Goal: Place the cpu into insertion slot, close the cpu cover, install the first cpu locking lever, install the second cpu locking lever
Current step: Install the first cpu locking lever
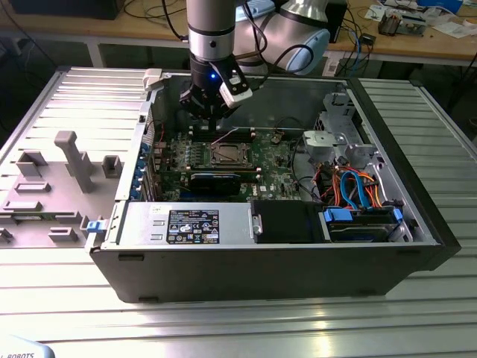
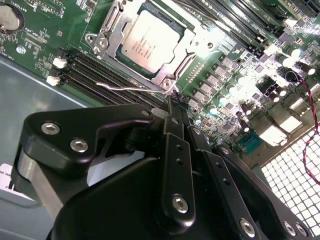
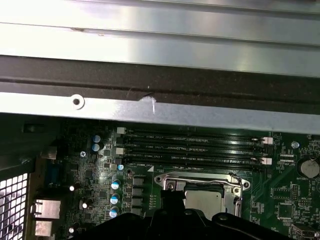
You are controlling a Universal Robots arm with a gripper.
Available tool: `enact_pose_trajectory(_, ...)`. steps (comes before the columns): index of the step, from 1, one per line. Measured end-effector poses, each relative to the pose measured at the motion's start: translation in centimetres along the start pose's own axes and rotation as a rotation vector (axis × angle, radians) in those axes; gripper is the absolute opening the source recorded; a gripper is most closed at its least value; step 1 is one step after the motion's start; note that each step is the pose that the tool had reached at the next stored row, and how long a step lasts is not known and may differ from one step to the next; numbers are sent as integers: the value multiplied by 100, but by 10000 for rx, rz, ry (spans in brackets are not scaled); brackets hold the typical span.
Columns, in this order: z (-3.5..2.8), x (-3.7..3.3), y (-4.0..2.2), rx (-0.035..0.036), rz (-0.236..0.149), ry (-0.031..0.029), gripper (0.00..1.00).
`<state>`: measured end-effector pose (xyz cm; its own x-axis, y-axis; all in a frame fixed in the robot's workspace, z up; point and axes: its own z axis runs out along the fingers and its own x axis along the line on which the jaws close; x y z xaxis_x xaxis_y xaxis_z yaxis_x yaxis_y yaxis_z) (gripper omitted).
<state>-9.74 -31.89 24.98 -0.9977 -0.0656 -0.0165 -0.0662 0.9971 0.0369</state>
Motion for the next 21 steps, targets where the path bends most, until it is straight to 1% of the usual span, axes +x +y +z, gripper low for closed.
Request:
enact_pose_trajectory(5, 3, 0, -3, -1, -1, -1, 11)
enact_pose_trajectory(6, 10, -5, -17, -30, 0, -1, 11)
enact_pose_trajectory(7, 27, -26, -31, -180, 3, -12, 11)
enact_pose_trajectory(9, 59, -53, -34, -195, 3, -13, 11)
enact_pose_trajectory(10, 90, -84, -37, -197, 19, -14, 11)
enact_pose_trajectory(12, 121, -126, -34, -248, 148, -22, 11)
enact_pose_trajectory(13, 134, -139, 3, -249, 149, -23, 11)
enact_pose_trajectory(15, 161, -162, 55, -250, 145, -24, 11)
enact_pose_trajectory(17, 187, -210, 77, -241, 148, -22, 11)
enact_pose_trajectory(18, 192, -216, 91, -237, 149, -23, 11)
enact_pose_trajectory(21, 197, -224, 102, -233, 149, -22, 11)
